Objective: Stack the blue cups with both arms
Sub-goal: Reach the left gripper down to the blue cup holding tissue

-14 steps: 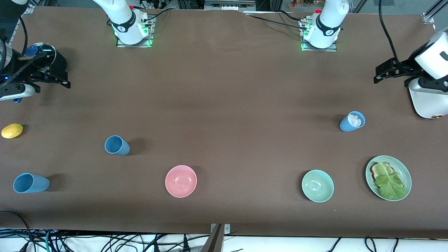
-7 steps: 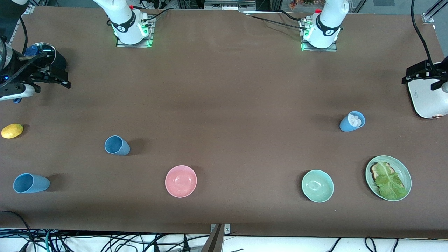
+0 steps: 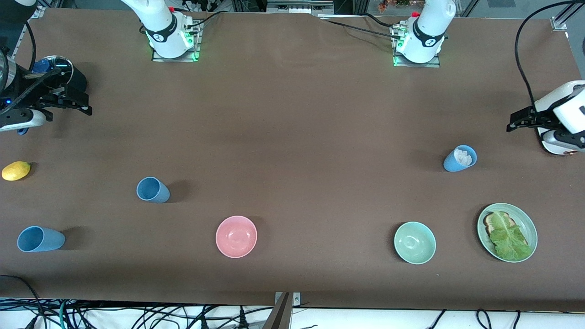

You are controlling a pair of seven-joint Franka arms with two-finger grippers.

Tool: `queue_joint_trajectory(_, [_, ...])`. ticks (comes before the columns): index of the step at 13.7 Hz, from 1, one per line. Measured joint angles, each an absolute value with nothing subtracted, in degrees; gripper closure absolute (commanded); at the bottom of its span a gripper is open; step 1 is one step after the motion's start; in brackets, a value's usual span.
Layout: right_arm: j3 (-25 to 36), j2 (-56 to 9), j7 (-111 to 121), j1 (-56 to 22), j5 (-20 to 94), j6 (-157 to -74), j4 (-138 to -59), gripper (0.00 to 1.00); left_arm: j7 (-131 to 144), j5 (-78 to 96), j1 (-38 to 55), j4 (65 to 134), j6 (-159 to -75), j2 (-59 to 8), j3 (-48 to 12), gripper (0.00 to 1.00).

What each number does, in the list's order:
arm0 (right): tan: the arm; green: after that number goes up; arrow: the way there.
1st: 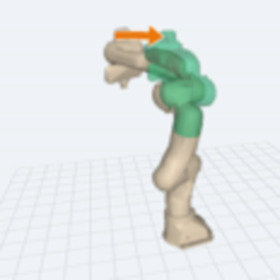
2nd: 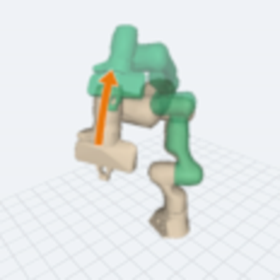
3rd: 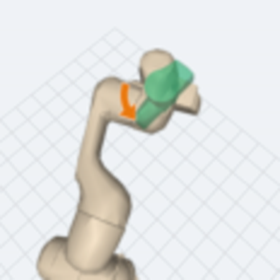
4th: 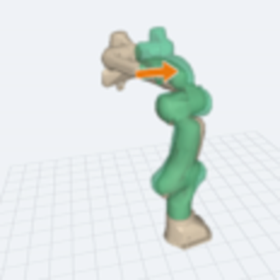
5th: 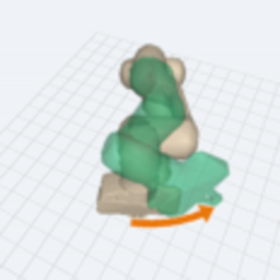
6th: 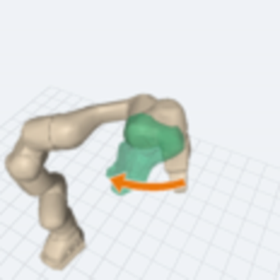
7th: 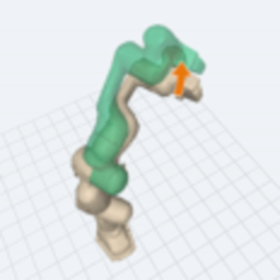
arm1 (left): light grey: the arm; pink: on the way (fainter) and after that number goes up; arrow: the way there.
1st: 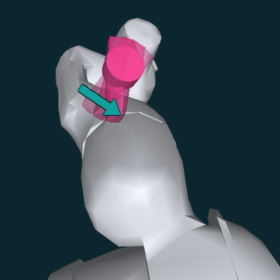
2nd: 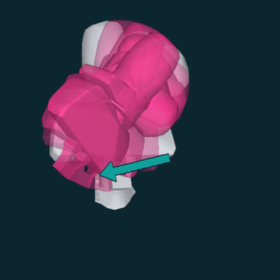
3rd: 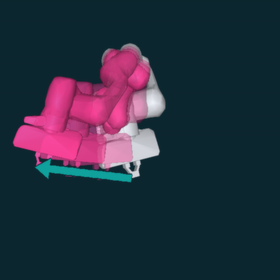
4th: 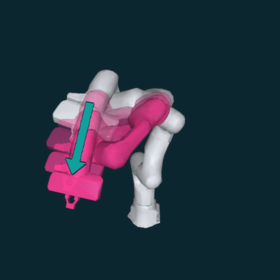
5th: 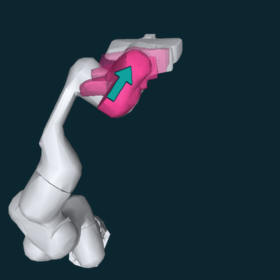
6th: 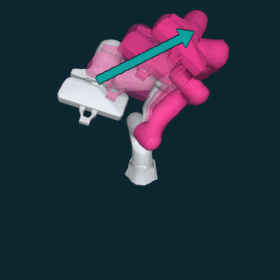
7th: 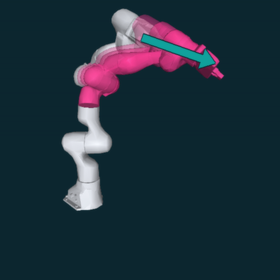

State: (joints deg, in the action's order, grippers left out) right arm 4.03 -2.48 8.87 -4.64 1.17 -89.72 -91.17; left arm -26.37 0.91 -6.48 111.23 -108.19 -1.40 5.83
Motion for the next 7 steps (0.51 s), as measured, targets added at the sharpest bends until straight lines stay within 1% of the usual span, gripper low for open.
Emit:
queue_joint_trajectory(4, [4.0, -2.5, 8.9, -4.7, 1.2, -89.7, -91.2, 0.00, -26.4, 0.9, -5.8, 118.4, -117.9, -1.7, 5.8, 0.00])
queue_joint_trajectory(7, [4.0, -2.5, 8.9, -4.7, 1.2, -89.7, -91.2, 0.00, -26.4, 0.9, -5.1, 121.9, -124.0, -2.9, 5.8, 0.00])
